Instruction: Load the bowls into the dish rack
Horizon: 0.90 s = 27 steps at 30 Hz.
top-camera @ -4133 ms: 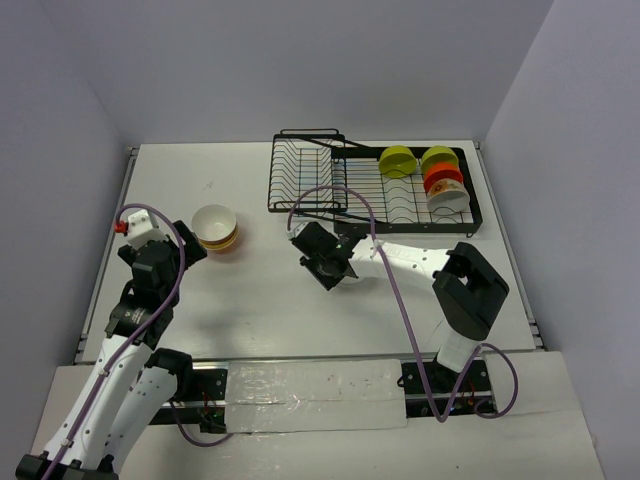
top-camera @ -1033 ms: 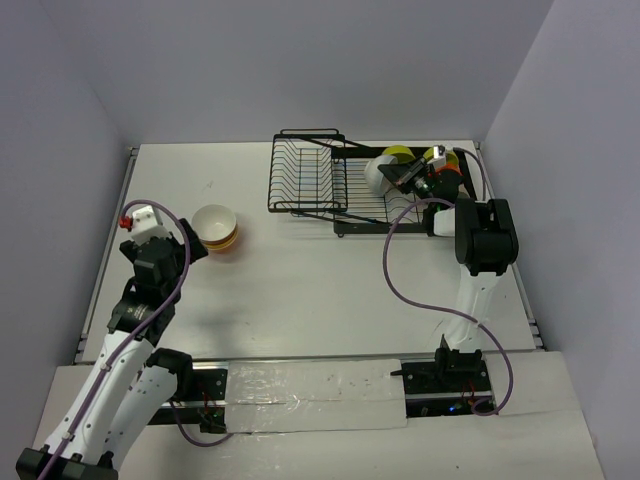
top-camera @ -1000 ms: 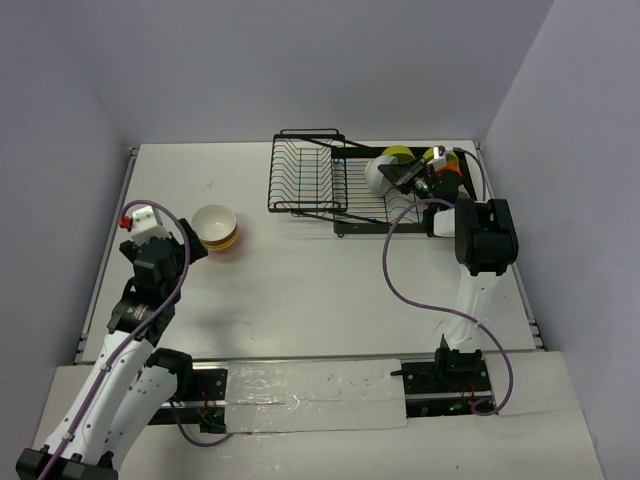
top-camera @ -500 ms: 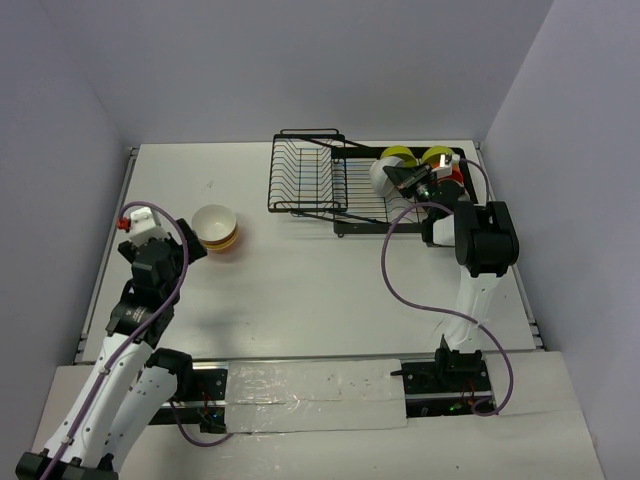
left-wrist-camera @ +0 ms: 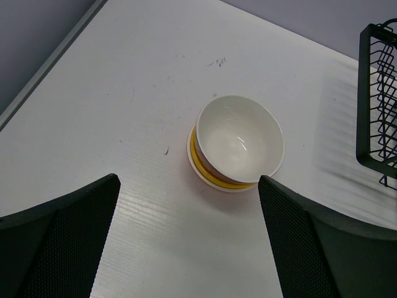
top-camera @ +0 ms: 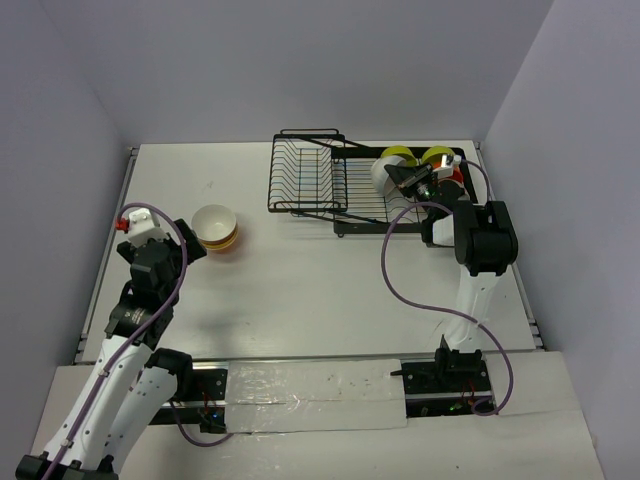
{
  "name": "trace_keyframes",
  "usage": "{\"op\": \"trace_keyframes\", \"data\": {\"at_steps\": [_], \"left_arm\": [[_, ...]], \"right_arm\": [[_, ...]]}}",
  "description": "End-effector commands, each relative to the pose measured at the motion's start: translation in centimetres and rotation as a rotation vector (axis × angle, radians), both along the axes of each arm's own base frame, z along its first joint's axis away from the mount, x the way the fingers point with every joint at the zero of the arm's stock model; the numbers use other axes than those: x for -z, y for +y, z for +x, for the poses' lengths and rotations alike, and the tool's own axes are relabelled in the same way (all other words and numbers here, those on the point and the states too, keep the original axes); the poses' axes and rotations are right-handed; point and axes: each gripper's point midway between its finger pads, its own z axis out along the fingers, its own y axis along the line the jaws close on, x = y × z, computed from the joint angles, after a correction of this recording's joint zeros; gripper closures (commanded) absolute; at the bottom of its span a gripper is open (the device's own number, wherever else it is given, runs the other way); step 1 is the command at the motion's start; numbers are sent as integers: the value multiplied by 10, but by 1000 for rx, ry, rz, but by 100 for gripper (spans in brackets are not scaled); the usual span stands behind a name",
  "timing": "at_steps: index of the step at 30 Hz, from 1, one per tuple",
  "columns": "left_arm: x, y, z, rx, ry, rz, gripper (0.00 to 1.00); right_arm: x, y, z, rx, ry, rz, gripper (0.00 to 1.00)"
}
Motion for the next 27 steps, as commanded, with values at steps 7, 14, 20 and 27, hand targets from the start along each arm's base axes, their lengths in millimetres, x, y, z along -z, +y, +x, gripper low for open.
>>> {"op": "trace_keyframes", "data": {"at_steps": [7,14,20,27], "left_arm": [[-6,-1,1,9,-23,2,1],[-7,0,1,5,-26,3,1],[-7,-1,1,6,-28,1,1],[-7,-2,1,10,-26,0,1]], "right_arm": [[-15,1,11,-5,-78,24,100],[-14,-2,11,13,-72,34,100],[-5,-12,5,85,-31,12,96],[5,-20,1,143,10,-19,76]]}}
